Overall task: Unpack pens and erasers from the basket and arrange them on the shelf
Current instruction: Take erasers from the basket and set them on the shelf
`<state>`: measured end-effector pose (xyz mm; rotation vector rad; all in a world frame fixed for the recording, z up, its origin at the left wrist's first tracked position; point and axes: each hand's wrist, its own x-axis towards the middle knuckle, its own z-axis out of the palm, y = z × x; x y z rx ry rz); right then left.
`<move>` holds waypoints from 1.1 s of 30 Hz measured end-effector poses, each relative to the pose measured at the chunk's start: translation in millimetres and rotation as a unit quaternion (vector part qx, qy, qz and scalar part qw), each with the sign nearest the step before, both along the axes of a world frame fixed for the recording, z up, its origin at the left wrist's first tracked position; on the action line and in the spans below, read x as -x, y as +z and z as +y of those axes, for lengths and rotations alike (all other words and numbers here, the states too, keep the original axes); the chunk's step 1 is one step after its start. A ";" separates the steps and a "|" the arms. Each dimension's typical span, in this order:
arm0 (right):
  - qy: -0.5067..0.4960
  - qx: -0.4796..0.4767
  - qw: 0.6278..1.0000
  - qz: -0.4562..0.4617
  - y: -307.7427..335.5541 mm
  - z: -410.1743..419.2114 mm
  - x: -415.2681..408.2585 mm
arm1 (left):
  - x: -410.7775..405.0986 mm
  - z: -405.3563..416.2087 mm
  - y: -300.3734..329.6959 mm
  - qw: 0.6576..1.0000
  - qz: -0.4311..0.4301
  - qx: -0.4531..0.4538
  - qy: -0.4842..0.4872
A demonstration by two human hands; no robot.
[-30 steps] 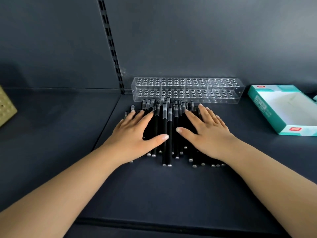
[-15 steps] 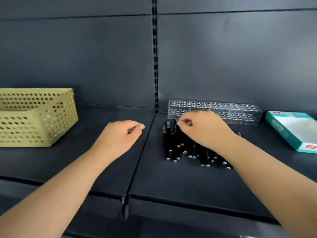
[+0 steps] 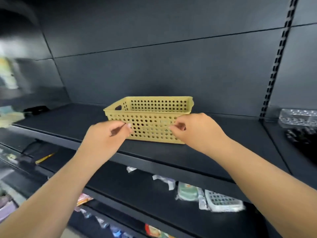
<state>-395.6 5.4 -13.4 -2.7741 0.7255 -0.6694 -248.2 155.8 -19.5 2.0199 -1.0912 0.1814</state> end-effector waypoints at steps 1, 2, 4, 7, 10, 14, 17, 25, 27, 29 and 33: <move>-0.003 0.004 1.000 0.005 -0.5 4.5 -12.1 | -12.5 6.7 -1.3 1.000 -0.007 -0.008 -0.004; -0.007 0.013 1.000 0.009 -1.3 6.6 -21.7 | -23.0 10.3 -3.1 1.000 -0.017 -0.018 -0.007; -0.008 0.027 0.999 0.014 -0.7 8.8 -42.4 | -45.5 13.4 -5.7 0.999 -0.037 -0.026 -0.006; -0.013 0.044 0.999 0.026 2.2 4.2 -68.9 | -75.2 4.6 -9.7 0.998 -0.055 -0.025 -0.013; -0.014 0.057 0.998 0.029 4.8 -9.9 -94.6 | -103.6 -12.4 -11.7 0.995 -0.092 -0.021 -0.043; 0.018 0.040 0.998 0.044 10.3 -35.2 -123.5 | -145.5 -43.5 -5.4 0.987 -0.142 0.011 -0.071; 0.069 -0.046 0.988 0.130 15.5 -45.7 -139.6 | -177.3 -65.1 -4.4 0.978 -0.176 -0.018 -0.108; 0.129 -0.214 0.948 0.199 26.1 -71.1 -164.6 | -244.8 -102.1 -23.6 0.947 -0.147 -0.006 -0.285; 0.124 -0.239 0.937 0.224 27.2 -77.2 -171.2 | -256.1 -111.7 -24.9 0.933 -0.132 -0.006 -0.335; 0.103 -0.245 0.925 0.273 28.7 -83.9 -178.0 | -266.5 -121.3 -24.8 0.917 -0.107 -0.011 -0.385; 0.051 -0.316 0.887 0.333 32.4 -94.6 -192.4 | -285.6 -135.5 -20.1 0.885 -0.058 -0.022 -0.461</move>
